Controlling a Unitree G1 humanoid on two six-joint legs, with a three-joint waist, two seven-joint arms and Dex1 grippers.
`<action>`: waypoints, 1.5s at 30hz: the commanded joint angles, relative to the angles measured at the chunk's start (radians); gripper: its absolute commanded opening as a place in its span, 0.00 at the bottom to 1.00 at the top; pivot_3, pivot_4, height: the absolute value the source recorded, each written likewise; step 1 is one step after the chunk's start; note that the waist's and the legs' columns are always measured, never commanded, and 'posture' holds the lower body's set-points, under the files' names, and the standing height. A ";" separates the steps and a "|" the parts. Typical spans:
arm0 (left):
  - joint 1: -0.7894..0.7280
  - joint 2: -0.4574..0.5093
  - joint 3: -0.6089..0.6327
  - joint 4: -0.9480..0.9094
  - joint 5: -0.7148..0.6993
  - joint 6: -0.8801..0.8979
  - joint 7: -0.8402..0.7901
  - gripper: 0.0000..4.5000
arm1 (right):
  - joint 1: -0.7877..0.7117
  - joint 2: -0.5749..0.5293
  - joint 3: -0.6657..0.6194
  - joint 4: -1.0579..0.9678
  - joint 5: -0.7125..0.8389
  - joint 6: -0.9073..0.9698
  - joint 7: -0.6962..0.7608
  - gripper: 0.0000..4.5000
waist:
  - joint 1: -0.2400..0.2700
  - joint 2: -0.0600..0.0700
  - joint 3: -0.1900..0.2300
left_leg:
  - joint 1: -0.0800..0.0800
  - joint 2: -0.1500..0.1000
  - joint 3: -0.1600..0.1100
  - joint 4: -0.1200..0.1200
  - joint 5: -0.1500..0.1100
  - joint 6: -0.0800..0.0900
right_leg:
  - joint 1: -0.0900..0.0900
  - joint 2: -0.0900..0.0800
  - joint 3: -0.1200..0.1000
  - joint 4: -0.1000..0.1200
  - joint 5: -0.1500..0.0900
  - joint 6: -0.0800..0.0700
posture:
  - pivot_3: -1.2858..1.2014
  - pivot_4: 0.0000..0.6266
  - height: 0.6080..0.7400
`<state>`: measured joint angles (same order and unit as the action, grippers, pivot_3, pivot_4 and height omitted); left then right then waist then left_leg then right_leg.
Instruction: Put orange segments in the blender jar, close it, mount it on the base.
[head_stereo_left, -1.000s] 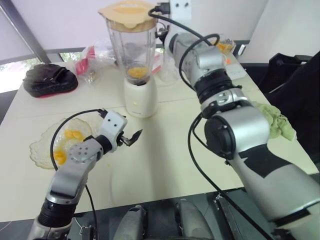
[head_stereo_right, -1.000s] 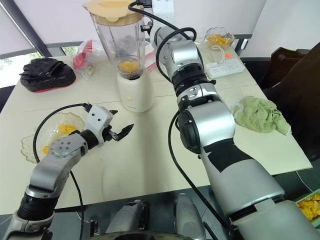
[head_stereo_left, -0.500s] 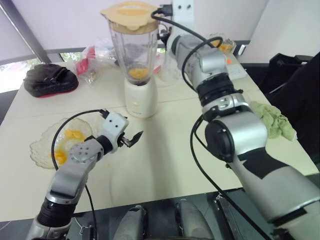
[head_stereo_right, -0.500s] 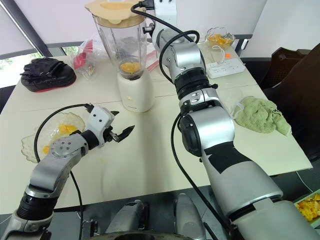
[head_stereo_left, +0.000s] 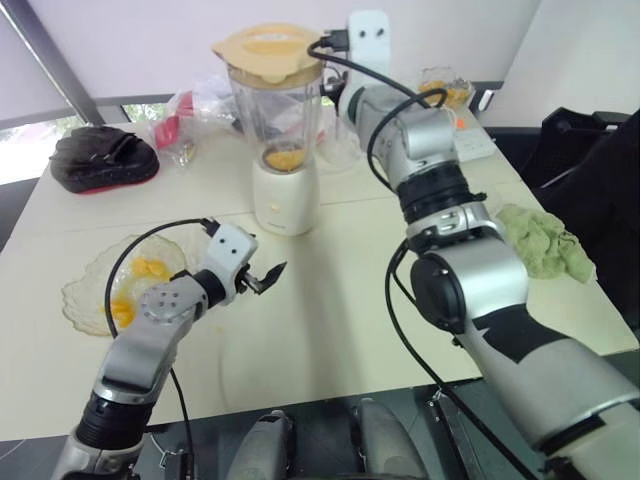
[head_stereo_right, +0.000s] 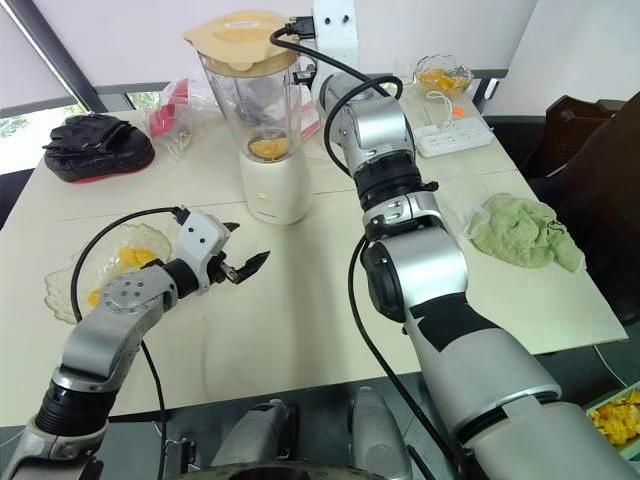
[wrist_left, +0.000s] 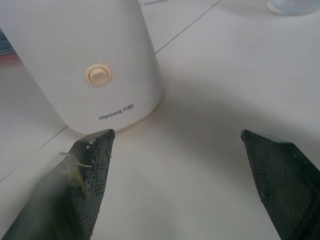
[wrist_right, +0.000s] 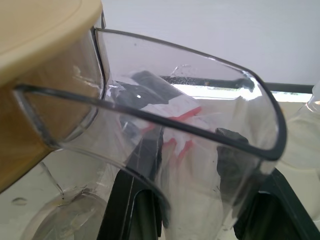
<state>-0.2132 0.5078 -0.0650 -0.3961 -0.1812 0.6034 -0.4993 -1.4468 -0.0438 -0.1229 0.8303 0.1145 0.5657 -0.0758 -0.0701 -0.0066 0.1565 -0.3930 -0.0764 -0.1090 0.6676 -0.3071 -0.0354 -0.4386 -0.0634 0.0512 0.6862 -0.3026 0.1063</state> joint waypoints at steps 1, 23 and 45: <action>-0.020 0.010 -0.003 -0.019 0.012 -0.016 -0.007 0.93 | 0.009 -0.002 0.003 -0.054 -0.007 0.010 -0.012 0.24 | 0.000 0.000 0.000 | 0.000 0.000 0.000 0.000 0.000 0.000 | 0.000 0.000 0.000 0.000 0.000 0.000 | 0.52 0.24 1.00; -0.031 0.006 -0.003 -0.012 0.012 -0.017 -0.016 0.94 | 0.235 -0.016 0.100 -0.324 -0.038 0.070 0.084 0.99 | -0.001 0.000 0.000 | 0.000 0.000 0.000 0.000 0.000 0.000 | 0.000 0.000 0.000 0.000 0.000 0.000 | 0.52 0.24 1.00; -0.098 0.160 0.269 -0.104 -0.339 0.221 -0.159 0.94 | 0.762 -0.576 0.041 -1.106 0.414 0.195 0.977 0.99 | 0.013 -0.001 0.000 | 0.001 0.000 -0.002 0.001 -0.001 0.001 | 0.004 0.000 0.000 -0.002 0.000 0.000 | 0.52 0.24 1.00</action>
<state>-0.2989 0.6462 0.1630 -0.4493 -0.4831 0.8165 -0.6393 -0.6927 -0.5978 -0.0554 -0.2298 0.4852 0.7703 0.8572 -0.0573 -0.0074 0.1562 -0.3916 -0.0760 -0.1105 0.6690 -0.3080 -0.0339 -0.4347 -0.0631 0.0509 0.6843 -0.3026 0.1063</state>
